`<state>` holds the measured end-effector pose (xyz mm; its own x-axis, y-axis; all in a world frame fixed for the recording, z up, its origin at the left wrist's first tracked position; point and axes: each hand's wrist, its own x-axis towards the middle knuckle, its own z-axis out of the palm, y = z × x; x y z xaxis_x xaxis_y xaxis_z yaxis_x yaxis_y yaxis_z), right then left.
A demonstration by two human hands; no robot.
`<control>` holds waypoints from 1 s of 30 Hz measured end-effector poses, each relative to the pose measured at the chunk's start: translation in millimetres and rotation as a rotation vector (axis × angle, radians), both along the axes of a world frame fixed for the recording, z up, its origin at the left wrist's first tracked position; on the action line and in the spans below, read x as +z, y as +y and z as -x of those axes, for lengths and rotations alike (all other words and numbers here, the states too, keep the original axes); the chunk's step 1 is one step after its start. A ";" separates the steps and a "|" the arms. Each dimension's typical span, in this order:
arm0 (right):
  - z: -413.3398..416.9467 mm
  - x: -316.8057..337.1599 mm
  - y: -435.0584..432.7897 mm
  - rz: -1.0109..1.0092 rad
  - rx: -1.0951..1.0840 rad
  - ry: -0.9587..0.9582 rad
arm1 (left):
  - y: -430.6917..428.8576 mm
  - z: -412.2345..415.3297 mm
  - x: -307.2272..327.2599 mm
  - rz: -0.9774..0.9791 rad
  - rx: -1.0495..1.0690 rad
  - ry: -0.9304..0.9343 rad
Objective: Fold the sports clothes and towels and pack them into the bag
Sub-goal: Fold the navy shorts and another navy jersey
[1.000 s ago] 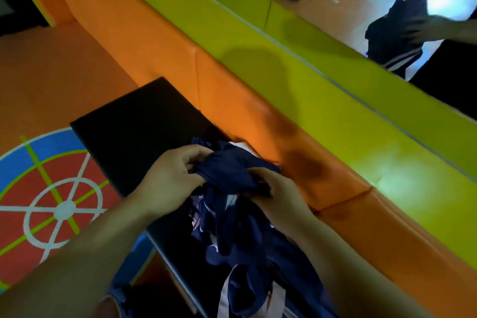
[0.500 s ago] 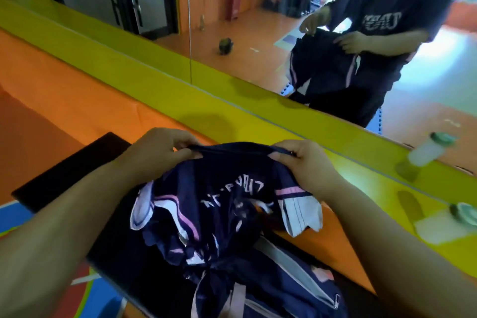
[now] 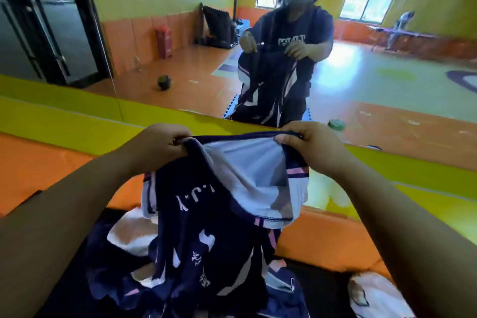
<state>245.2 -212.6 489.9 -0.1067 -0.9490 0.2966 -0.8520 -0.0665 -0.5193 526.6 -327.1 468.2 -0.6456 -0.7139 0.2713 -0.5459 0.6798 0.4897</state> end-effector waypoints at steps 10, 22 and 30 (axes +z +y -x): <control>42.6 22.6 48.6 0.059 -0.281 0.363 | 10.2 83.3 71.6 0.083 -0.140 0.209; 19.2 37.4 68.1 -0.043 0.018 -0.647 | 40.3 184.3 116.5 -0.431 -0.350 0.518; 47.9 61.1 48.3 0.376 -0.176 -0.443 | 24.6 195.6 82.8 -0.480 -0.550 0.593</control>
